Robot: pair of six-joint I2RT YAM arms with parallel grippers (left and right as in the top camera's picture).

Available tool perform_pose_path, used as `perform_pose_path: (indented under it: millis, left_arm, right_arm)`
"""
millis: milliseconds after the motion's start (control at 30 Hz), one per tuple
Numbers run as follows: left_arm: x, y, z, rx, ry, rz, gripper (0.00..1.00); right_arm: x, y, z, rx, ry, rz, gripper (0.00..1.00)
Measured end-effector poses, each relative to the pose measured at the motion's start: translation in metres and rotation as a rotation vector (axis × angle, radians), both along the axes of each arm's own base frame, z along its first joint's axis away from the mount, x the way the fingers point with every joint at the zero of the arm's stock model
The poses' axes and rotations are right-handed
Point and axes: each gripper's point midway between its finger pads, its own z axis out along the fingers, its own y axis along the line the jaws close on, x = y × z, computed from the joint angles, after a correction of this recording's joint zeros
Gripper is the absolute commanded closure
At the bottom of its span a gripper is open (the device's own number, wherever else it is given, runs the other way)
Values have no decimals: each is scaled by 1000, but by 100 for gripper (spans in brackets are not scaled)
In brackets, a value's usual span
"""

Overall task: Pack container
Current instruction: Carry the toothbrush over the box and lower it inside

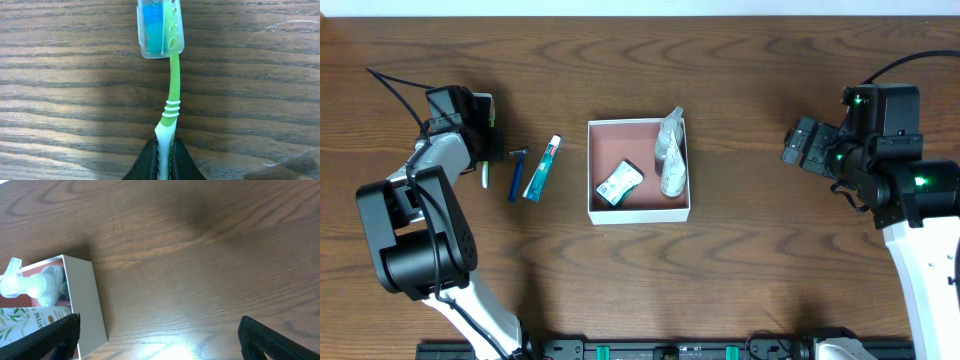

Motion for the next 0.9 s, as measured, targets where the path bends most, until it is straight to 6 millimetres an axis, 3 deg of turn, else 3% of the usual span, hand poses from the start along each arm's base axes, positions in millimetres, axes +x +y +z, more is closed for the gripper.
perform_pose_path:
  millis: [367,567,667,900]
  left_arm:
    - [-7,-4,0,-47,28,56,94]
    - [-17,-23,7,-69,61,44,94]
    - [-17,-41,27,-71,40,20,94]
    - [-16,-73,101,-74,-99,-28,94]
  right_arm:
    - [0,0,0,0,0,0,1]
    - [0,0,0,0,0,0,1]
    - [0,0,0,0,0,0,1]
    - [0,0,0,0,0,0,1]
